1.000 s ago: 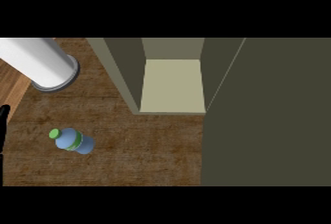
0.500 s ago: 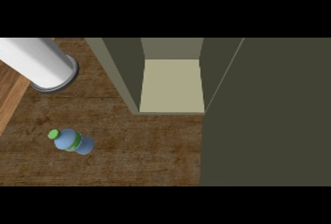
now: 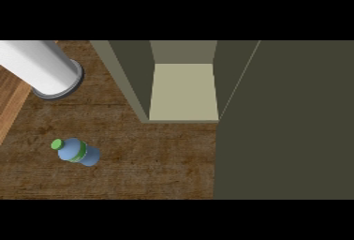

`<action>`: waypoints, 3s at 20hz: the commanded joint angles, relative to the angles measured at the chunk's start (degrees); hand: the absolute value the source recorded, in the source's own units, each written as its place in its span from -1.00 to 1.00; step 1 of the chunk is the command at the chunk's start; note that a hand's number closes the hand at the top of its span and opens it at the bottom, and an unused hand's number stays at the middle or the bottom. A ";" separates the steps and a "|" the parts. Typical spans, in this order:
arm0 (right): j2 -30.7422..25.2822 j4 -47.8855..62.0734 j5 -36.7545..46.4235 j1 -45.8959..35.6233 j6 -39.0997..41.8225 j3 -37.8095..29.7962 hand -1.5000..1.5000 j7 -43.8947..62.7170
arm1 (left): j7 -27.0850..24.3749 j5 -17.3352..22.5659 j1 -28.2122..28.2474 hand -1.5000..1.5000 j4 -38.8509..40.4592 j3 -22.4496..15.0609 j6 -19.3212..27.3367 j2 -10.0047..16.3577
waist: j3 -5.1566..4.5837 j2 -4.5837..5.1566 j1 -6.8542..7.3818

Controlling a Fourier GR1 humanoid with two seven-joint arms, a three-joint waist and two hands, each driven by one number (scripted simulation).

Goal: Pick up the bottled water, place it into the cabinet and close the cabinet

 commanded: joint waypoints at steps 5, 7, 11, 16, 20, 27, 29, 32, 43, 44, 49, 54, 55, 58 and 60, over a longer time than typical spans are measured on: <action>1.57 -9.82 -2.31 8.98 2.87 0.98 -1.00 -1.65 | -0.36 -0.49 1.33 -1.00 -4.87 -3.88 3.02 -0.36 | 0.01 0.03 -0.66; 1.44 -9.50 -2.31 8.85 2.58 0.21 -1.00 -0.76 | -1.59 3.60 1.67 -1.00 -2.45 1.72 -1.05 0.68 | -0.02 0.10 -0.21; -0.52 -11.16 -7.99 14.72 7.02 -3.94 -1.00 -4.51 | -2.67 0.07 0.26 -1.00 2.91 -0.38 1.48 -0.35 | 0.00 0.05 -0.97; 0.87 -11.32 -5.26 17.36 7.96 -1.83 -1.00 -7.56 | -5.22 3.47 -2.52 -1.00 12.01 3.34 -0.84 -0.36 | -0.05 0.07 -0.91; -0.21 -8.97 -6.27 20.20 11.05 -4.22 -1.00 -11.54 | -8.84 5.18 -4.83 -1.00 19.09 6.33 -2.75 0.84 | -0.05 0.08 -0.99; 0.30 -13.21 -5.84 23.07 10.33 -2.13 -1.00 -10.95 | -14.06 1.88 -8.97 -1.00 32.13 7.12 -4.98 2.03 | -0.10 0.27 -0.84; -1.34 -12.70 -6.58 26.72 13.25 -3.85 -1.00 -12.99 | -14.58 1.51 -12.50 -1.00 36.03 8.02 -4.15 2.58 | -0.08 0.18 -1.31; -0.39 -11.86 -5.94 27.21 13.42 -3.64 -1.00 -15.09 | -21.64 -0.76 -12.26 -1.00 44.41 7.68 -7.28 2.09 | -0.12 0.21 -1.21; -1.43 -11.03 -8.62 27.99 13.90 -7.28 -1.00 -17.58 | -32.29 -3.11 -24.43 -1.00 67.90 10.44 -7.52 3.26 | -0.13 0.47 -1.02; 0.27 -10.83 -3.73 31.95 16.82 -4.74 -1.00 -21.89 | -32.17 -1.86 -25.37 -1.00 68.70 11.66 -8.18 4.41 | -0.11 0.20 -1.54; 0.23 -11.07 -4.08 32.77 16.89 -5.77 -1.00 -21.59 | -38.08 -2.23 -28.77 -1.00 77.93 14.02 -8.43 5.83 | -0.13 0.32 -1.25; -1.35 -8.93 -9.13 31.95 17.35 -11.39 -1.00 -23.24 | -43.24 -3.69 -31.20 -1.00 85.22 13.96 -8.73 5.81 | -0.12 0.42 -0.94; -0.48 -11.21 -7.72 32.24 16.80 -8.16 -1.00 -21.42 | -41.20 -2.84 -33.24 -1.00 86.11 14.94 -9.32 8.16 | -0.14 0.48 -0.87; -1.12 -10.47 -7.51 34.56 18.66 -10.19 -1.00 -23.98 | -45.56 -1.62 -35.46 -1.00 92.17 15.73 -11.98 7.24 | -0.18 0.43 -1.34; -0.72 -9.80 -7.26 30.32 15.88 -8.41 -1.00 -21.52 | -45.54 0.95 -37.64 -1.00 95.00 17.37 -16.00 9.09 | -0.21 0.67 -0.67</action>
